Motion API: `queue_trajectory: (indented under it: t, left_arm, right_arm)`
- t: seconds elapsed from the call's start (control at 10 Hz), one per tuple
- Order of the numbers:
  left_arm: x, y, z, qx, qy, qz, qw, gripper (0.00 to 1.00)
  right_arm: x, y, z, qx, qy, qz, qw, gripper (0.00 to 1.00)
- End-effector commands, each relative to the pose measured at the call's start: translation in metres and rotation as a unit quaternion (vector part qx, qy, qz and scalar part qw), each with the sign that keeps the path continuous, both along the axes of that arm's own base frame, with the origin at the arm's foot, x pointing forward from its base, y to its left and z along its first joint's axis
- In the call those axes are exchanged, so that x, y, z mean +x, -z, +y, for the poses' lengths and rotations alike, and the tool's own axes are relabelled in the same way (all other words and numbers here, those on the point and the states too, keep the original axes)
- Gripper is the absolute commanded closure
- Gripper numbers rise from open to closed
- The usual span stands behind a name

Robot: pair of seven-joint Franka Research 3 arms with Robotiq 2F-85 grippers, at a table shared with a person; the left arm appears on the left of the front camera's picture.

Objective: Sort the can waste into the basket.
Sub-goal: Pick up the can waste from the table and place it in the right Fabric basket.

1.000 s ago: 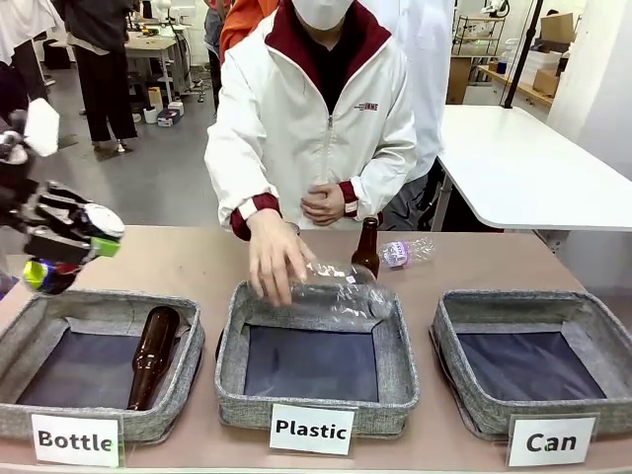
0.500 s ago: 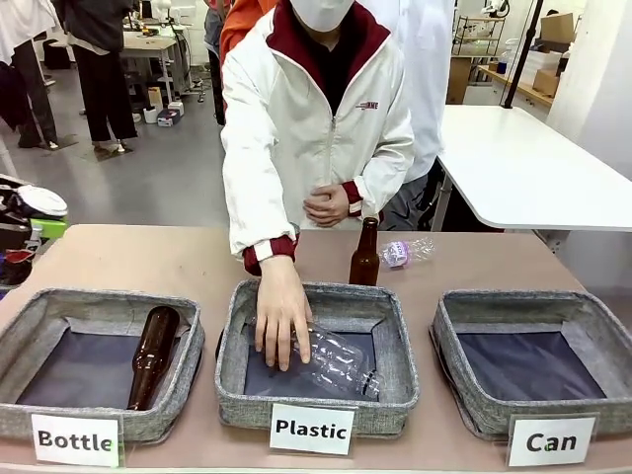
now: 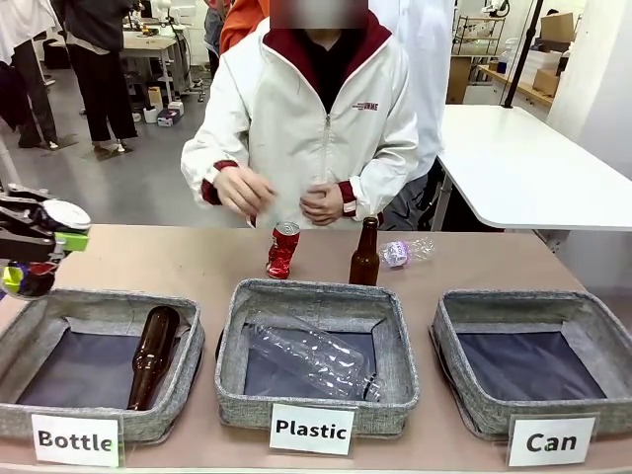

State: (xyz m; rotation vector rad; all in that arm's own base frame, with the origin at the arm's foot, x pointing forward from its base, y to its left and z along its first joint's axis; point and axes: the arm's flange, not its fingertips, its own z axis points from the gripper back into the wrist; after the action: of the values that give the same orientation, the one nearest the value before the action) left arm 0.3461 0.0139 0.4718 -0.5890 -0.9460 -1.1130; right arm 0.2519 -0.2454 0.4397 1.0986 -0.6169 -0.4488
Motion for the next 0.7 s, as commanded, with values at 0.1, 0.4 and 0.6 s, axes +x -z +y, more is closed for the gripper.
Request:
queue_trajectory:
  t: [0.1, 0.4, 0.6]
  left_arm:
    - [0.003, -0.015, -0.077, -0.001, 0.028, 0.026, 0.999, 0.56]
    - [0.053, -0.038, -0.241, 0.019, 0.118, -0.035, 0.992, 0.56]
    - [0.079, -0.045, -0.362, 0.007, 0.165, -0.127, 0.978, 0.56]
  right_arm:
    - [0.001, 0.000, -0.001, 0.001, -0.001, -0.020, 1.000, 0.00]
    - [-0.024, -0.048, -0.025, 0.005, -0.001, -0.039, 0.999, 0.00]
    - [-0.070, -0.085, -0.068, -0.079, -0.030, 0.006, 0.996, 0.00]
